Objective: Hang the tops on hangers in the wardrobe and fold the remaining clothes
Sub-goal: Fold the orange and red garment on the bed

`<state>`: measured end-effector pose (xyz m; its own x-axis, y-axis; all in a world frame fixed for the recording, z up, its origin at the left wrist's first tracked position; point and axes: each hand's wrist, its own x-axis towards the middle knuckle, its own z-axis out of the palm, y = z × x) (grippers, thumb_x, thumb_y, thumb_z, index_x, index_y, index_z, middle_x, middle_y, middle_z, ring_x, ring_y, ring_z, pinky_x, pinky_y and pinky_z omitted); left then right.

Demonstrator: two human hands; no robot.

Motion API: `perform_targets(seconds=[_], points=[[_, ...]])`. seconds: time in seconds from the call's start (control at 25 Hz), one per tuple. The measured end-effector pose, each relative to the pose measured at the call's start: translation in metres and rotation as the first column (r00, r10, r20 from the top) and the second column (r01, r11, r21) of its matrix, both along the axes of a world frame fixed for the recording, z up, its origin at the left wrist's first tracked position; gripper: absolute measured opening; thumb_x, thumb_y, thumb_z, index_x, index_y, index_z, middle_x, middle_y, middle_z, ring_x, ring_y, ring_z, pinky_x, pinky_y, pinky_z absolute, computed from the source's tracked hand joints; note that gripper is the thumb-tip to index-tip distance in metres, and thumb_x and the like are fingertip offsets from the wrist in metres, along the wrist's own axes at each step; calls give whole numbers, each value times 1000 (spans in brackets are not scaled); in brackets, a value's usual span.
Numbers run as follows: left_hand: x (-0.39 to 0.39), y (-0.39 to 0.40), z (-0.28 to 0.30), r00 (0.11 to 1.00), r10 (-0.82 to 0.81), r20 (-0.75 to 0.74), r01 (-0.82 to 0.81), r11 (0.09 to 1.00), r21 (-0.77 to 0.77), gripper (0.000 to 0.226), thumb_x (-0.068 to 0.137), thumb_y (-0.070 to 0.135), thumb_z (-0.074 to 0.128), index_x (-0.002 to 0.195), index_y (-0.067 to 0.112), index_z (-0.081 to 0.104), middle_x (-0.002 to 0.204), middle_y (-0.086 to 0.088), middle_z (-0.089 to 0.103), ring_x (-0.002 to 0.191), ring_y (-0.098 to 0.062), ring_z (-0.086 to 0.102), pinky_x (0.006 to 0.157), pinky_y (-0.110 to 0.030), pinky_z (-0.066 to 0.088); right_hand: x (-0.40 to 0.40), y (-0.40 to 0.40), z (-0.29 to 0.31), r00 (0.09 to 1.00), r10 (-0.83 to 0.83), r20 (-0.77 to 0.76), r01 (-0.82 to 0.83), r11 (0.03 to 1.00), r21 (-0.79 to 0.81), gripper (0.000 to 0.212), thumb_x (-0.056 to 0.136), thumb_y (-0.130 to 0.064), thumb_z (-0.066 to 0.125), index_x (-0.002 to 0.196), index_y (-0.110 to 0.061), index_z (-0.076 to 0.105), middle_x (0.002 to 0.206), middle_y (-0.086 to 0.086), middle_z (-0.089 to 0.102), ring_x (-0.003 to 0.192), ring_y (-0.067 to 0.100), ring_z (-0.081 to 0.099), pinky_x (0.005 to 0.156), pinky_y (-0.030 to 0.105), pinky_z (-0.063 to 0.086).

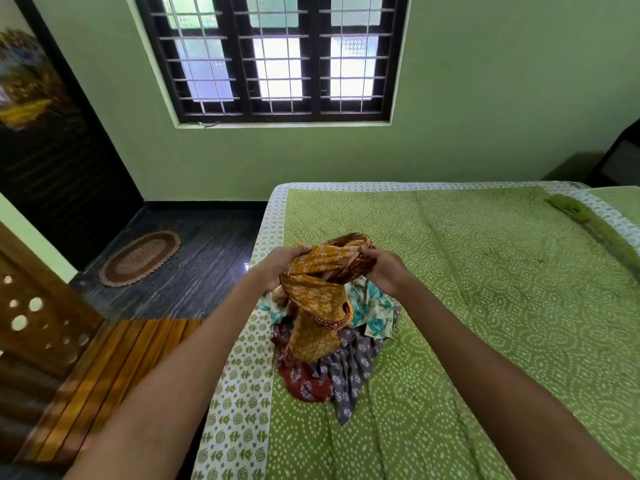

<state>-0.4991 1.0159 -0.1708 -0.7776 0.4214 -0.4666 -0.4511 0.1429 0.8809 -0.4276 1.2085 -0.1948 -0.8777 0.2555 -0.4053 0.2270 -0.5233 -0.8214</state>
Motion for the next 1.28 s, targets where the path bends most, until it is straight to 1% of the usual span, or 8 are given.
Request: perform_targets(seconds=[0.16, 0.36, 0.48, 0.76, 0.88, 1.0, 1.16, 1.28], points=[[-6, 3, 42, 995, 96, -33, -84, 960, 268, 16, 96, 22, 50, 91, 10, 59, 71, -5, 70, 62, -16, 68, 55, -27, 56, -15, -1, 34, 991, -84, -102, 59, 972, -230, 27, 99, -11, 34, 110, 2, 55, 100, 17, 63, 91, 28, 60, 84, 37, 48], [-23, 11, 99, 964, 132, -231, -83, 974, 213, 16, 96, 27, 50, 92, 14, 57, 79, -4, 68, 67, -13, 67, 62, -25, 56, -35, 2, 77, 992, 84, -94, -55, 960, 275, 27, 83, -15, 69, 106, -3, 62, 92, 14, 67, 74, 21, 67, 74, 35, 56], [-39, 6, 105, 911, 233, -341, -191, 969, 154, 14, 95, 23, 53, 84, 14, 57, 79, -5, 64, 70, -16, 64, 70, -28, 54, -37, 9, 83, 979, 201, 35, -196, 882, 428, 14, 92, -19, 57, 98, -5, 57, 90, 14, 62, 78, 23, 61, 68, 38, 55], [-37, -3, 95, 864, 324, -386, -273, 944, 183, 15, 95, 22, 53, 84, 14, 57, 83, -2, 63, 77, -15, 61, 63, -22, 50, -34, 18, 79, 993, 118, 4, -118, 988, 95, 20, 99, -20, 42, 93, -12, 58, 89, 10, 64, 75, 22, 64, 62, 32, 52], [-38, -4, 129, 896, 341, -284, -258, 921, 294, 16, 94, 25, 54, 91, 10, 58, 89, -6, 66, 87, -21, 65, 71, -30, 54, -30, 27, 107, 960, 235, -153, -238, 971, -4, 22, 75, -19, 72, 93, -9, 64, 84, 9, 68, 70, 19, 67, 62, 26, 56], [-39, -15, 163, 919, 242, -312, -132, 934, 333, 24, 95, 32, 51, 104, 11, 56, 92, -4, 68, 81, -15, 67, 68, -28, 56, -36, 38, 108, 927, -19, -375, -104, 947, -304, 52, 48, -15, 88, 95, -5, 66, 81, 9, 68, 71, 17, 65, 62, 24, 55], [-22, -7, 146, 965, -8, -263, 20, 999, 42, 17, 92, 28, 55, 88, 12, 59, 65, 2, 71, 66, -12, 67, 67, -24, 56, -32, 0, 61, 976, 205, -70, -216, 940, -265, 53, 91, -49, 38, 105, -4, 64, 96, 19, 67, 91, 30, 59, 82, 39, 50], [-25, -9, 118, 977, 2, -212, -6, 1000, -16, 11, 92, 19, 56, 88, 9, 58, 60, -1, 69, 53, -12, 66, 55, -25, 56, -31, -6, 71, 969, 210, -128, -236, 937, -256, 53, 96, -42, 39, 92, 2, 69, 94, 20, 69, 87, 31, 67, 81, 40, 53]])
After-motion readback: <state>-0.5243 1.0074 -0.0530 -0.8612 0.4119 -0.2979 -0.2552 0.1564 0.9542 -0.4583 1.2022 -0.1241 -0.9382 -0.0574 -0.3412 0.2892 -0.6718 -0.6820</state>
